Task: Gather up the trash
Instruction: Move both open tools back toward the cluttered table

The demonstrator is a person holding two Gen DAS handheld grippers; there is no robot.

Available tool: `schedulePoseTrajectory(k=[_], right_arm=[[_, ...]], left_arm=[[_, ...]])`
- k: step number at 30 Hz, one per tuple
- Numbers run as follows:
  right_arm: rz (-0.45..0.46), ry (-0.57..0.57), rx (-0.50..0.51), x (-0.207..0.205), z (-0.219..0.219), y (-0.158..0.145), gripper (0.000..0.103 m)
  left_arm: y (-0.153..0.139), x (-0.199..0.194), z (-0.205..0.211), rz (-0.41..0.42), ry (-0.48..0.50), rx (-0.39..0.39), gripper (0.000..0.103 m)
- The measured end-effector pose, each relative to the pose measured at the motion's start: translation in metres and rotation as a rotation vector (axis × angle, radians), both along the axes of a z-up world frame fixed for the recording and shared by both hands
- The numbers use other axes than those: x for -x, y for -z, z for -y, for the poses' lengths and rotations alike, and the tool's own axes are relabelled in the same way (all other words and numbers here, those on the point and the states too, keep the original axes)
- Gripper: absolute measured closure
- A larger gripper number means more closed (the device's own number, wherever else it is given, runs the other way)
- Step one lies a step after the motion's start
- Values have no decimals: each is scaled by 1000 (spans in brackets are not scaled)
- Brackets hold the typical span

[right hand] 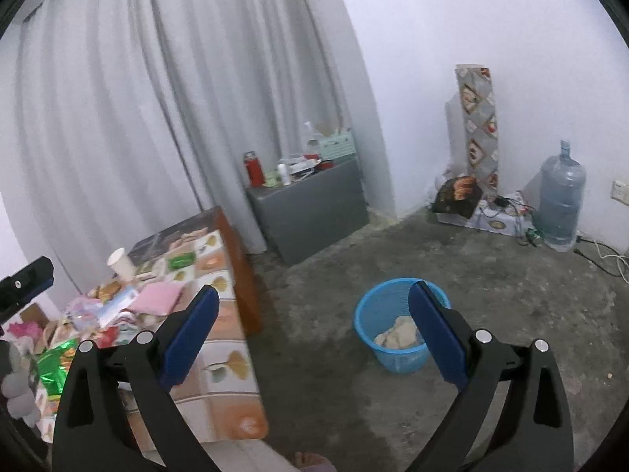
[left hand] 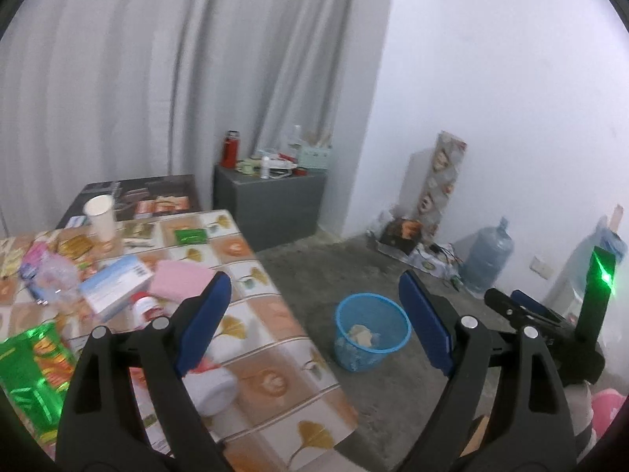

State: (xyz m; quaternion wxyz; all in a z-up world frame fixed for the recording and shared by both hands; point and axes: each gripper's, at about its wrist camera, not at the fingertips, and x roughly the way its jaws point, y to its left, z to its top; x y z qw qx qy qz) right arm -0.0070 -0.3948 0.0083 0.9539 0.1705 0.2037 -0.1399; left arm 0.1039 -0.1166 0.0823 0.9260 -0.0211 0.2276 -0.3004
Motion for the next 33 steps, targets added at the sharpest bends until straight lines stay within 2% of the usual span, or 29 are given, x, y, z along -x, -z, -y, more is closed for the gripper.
schedulePoseTrajectory(k=[7, 18, 26, 33], right_arm=[[6, -56, 13, 2, -30, -16, 9], [-20, -120, 10, -8, -57, -27, 9], [-60, -160, 23, -22, -68, -22, 9], [-103, -177, -65, -42, -50, -6, 9]], left_arm=[[-5, 10, -43, 12, -68, 46, 20], [5, 11, -81, -3, -121, 94, 20], [17, 4, -104, -24, -158, 115, 20], [32, -3, -138, -54, -252, 129, 20]])
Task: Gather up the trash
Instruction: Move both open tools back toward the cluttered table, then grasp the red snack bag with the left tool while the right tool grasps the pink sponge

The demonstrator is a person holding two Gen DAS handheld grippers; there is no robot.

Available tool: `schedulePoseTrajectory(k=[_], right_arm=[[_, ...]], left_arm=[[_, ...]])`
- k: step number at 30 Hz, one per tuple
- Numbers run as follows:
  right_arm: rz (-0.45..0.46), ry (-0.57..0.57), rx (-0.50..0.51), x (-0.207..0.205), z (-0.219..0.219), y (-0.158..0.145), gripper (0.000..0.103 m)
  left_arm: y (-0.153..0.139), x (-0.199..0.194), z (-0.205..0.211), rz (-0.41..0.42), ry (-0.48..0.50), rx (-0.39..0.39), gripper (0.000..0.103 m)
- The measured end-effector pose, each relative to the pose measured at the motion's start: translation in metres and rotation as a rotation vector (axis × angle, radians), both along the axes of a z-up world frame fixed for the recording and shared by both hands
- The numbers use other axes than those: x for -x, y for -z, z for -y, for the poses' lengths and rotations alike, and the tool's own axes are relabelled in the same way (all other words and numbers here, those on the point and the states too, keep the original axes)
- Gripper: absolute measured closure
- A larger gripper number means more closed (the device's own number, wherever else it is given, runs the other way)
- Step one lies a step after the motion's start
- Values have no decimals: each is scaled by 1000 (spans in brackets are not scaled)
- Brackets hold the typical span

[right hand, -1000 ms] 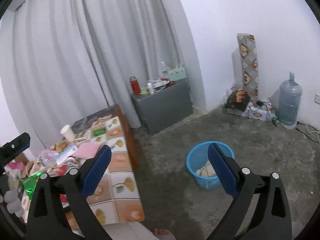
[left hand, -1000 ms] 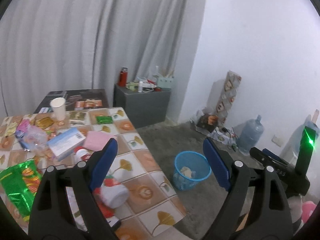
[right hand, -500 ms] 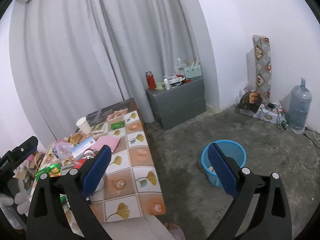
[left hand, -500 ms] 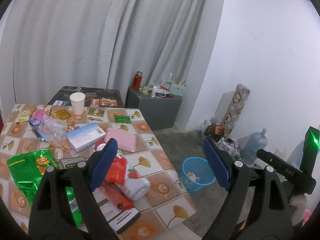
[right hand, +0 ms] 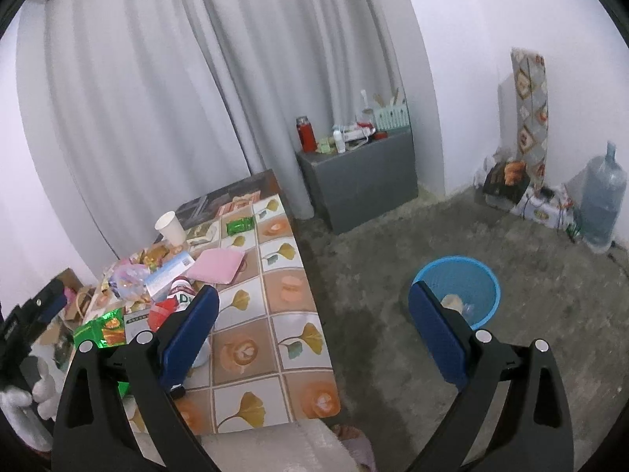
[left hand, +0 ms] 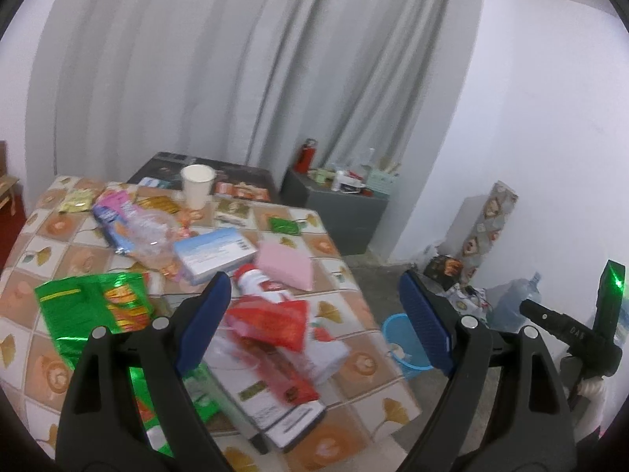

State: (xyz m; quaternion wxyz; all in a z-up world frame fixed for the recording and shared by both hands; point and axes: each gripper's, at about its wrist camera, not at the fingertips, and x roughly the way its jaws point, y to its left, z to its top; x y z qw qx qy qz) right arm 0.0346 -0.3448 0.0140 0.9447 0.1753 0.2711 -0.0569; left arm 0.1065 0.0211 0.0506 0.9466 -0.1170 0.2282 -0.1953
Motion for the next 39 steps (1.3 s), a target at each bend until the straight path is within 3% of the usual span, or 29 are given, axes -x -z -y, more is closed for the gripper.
schedulePoseTrajectory(k=[7, 12, 18, 22, 28, 30, 39], right_arm=[[-86, -97, -122, -40, -7, 34, 9], [-145, -178, -153, -63, -27, 58, 9], [-179, -249, -175, -81, -42, 71, 9], [-191, -279, -190, -89, -48, 78, 9], [-226, -292, -205, -97, -48, 91, 9], [-234, -288, -213, -100, -46, 95, 9], [-251, -289, -241, -105, -43, 104, 9]], left_arm=[[28, -19, -24, -86, -66, 3, 20], [43, -35, -29, -136, -75, 11, 20], [60, -63, -18, -210, 10, -3, 20], [77, -91, 4, -301, 88, -96, 20], [96, -117, 39, -320, 143, -224, 20], [104, -125, 46, -333, 130, -273, 25], [103, -134, 42, -358, 130, -198, 48]])
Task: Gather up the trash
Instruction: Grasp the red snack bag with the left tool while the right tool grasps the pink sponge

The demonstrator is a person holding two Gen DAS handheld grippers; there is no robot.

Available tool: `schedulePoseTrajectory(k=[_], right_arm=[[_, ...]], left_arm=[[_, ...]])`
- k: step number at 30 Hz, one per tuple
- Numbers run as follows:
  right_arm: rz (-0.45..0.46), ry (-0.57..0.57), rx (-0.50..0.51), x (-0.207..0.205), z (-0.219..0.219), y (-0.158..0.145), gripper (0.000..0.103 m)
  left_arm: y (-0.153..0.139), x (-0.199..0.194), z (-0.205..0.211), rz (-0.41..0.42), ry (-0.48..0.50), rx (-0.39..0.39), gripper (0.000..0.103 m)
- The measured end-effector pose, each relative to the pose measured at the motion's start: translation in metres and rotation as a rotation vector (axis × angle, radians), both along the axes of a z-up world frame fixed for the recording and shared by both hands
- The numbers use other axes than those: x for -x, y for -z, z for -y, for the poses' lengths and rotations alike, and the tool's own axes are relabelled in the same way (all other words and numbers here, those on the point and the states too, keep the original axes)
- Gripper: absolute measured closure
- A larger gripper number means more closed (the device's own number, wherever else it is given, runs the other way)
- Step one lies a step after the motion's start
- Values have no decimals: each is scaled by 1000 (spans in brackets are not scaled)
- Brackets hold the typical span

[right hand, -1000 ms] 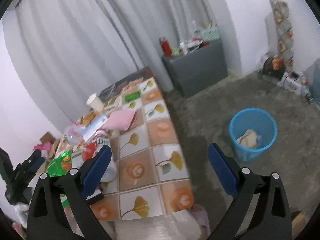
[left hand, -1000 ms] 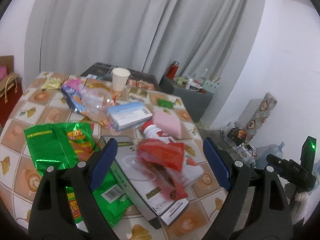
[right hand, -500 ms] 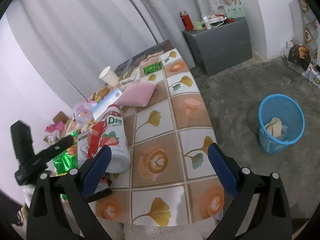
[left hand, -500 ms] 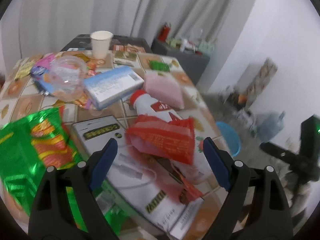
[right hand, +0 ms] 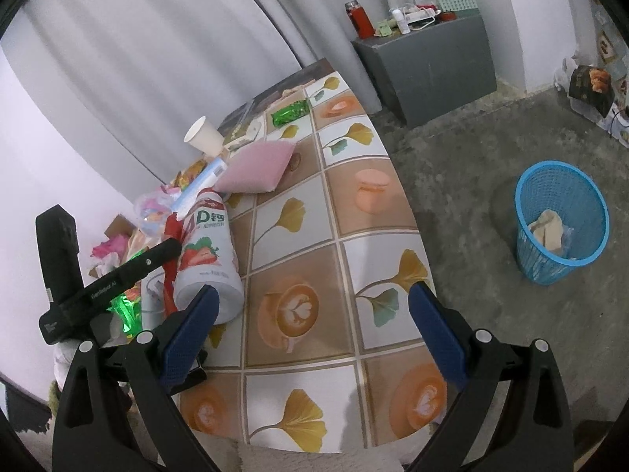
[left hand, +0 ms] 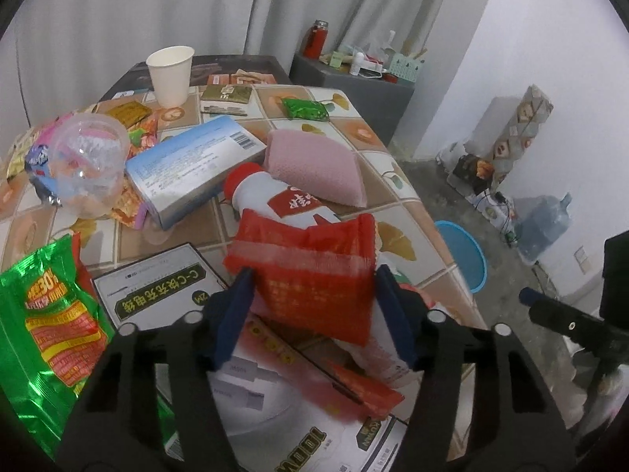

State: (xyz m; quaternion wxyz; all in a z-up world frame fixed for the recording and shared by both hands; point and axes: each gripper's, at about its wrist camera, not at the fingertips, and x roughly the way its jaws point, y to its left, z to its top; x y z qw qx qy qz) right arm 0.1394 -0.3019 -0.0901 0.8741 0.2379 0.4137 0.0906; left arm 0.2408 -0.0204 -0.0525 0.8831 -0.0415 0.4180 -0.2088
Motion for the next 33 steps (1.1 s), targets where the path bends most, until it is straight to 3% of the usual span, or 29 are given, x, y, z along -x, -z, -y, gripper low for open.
schedulePoseTrajectory(k=[5, 9, 17, 22, 29, 31, 33], right_arm=[[2, -4, 0, 1, -1, -1, 9], [3, 0, 4, 2, -1, -2, 9], [33, -40, 39, -12, -10, -19, 9], [71, -126, -33, -50, -21, -41, 9], [-1, -185, -82, -131, -37, -35, 9], [4, -222, -10, -150, -48, -36, 9], [47, -313, 136, -171, -68, -42, 9]], left_arm=[[2, 0, -13, -21, -43, 35, 64], [1, 2, -21, -19, -63, 57, 67], [-18, 15, -40, 61, -134, 61, 70], [-30, 26, -60, 108, -177, 103, 71], [-42, 41, -83, 165, -203, 175, 71], [-43, 42, -87, 175, -200, 183, 71], [-43, 43, -91, 178, -196, 190, 71]])
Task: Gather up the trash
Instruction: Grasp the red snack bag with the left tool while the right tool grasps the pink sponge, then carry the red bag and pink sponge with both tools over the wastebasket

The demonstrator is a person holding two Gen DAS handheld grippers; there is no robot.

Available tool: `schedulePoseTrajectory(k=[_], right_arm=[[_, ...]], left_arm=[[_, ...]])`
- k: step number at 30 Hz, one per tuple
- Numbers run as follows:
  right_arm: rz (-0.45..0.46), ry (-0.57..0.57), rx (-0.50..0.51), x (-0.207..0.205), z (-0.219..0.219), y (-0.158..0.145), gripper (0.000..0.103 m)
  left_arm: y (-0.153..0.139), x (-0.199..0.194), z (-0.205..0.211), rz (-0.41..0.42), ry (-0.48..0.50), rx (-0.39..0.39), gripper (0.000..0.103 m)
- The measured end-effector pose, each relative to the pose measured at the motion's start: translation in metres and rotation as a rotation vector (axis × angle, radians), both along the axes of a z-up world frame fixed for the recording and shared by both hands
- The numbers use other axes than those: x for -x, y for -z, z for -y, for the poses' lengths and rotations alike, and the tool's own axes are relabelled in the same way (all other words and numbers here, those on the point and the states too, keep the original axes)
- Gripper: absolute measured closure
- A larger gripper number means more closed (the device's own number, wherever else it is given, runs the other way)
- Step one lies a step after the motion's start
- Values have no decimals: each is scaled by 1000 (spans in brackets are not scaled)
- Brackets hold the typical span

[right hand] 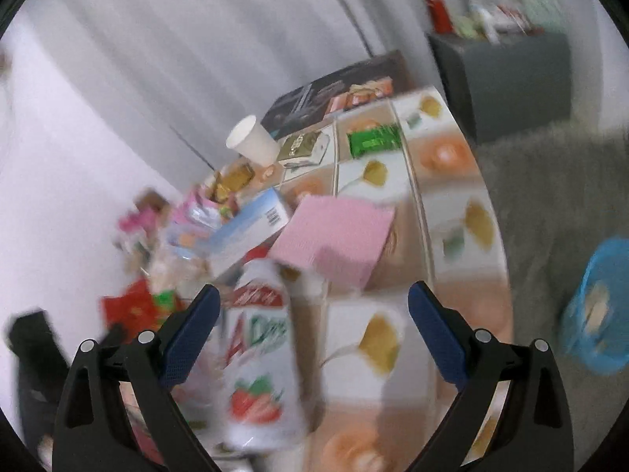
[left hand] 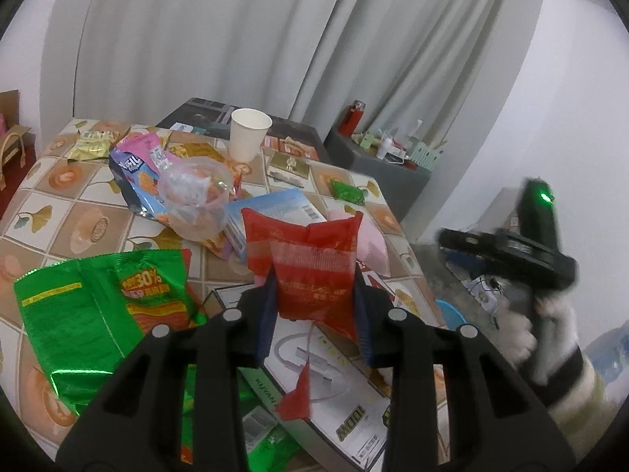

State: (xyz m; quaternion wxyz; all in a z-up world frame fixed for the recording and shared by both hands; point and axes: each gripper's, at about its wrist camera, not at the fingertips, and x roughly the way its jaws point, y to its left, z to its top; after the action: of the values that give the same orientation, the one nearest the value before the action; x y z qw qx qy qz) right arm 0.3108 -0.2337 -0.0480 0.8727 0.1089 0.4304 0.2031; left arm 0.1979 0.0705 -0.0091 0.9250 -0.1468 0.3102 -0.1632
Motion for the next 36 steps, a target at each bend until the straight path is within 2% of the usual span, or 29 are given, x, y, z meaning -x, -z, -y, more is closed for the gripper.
schedulePoseTrajectory(k=[3, 4, 6, 9, 12, 15, 21, 23, 25, 27, 32, 36], right_arm=[[139, -168, 292, -24, -35, -2, 9], [155, -225, 367, -32, -44, 2, 9], [165, -303, 448, -43, -56, 8, 9], [133, -424, 521, -63, -68, 22, 9], [68, -515, 511, -80, -73, 36, 9], [15, -550, 490, -92, -77, 48, 9], [-82, -536, 443, -98, -76, 73, 9], [-74, -520, 415, -93, -73, 73, 10], [-71, -493, 381, -89, -67, 70, 18], [-93, -431, 332, -89, -57, 68, 20], [-123, -261, 246, -75, -29, 62, 21], [-101, -139, 131, -48, 0, 45, 22]], left_arm=[[-1, 0, -5, 3, 9, 9, 71], [-1, 1, -6, 4, 12, 12, 71], [-1, 3, -6, 8, 17, 16, 71], [0, 1, -7, 8, 25, 23, 71], [2, -1, -8, 3, 30, 24, 71], [3, -3, -8, 0, 35, 23, 71], [4, -5, -8, 0, 35, 23, 71], [4, -5, -9, -1, 33, 23, 71], [4, -5, -9, 0, 32, 21, 71], [3, -5, -9, 4, 30, 18, 71], [-4, 1, -8, 24, 24, 16, 71], [-16, 12, -7, 49, 25, 3, 71]])
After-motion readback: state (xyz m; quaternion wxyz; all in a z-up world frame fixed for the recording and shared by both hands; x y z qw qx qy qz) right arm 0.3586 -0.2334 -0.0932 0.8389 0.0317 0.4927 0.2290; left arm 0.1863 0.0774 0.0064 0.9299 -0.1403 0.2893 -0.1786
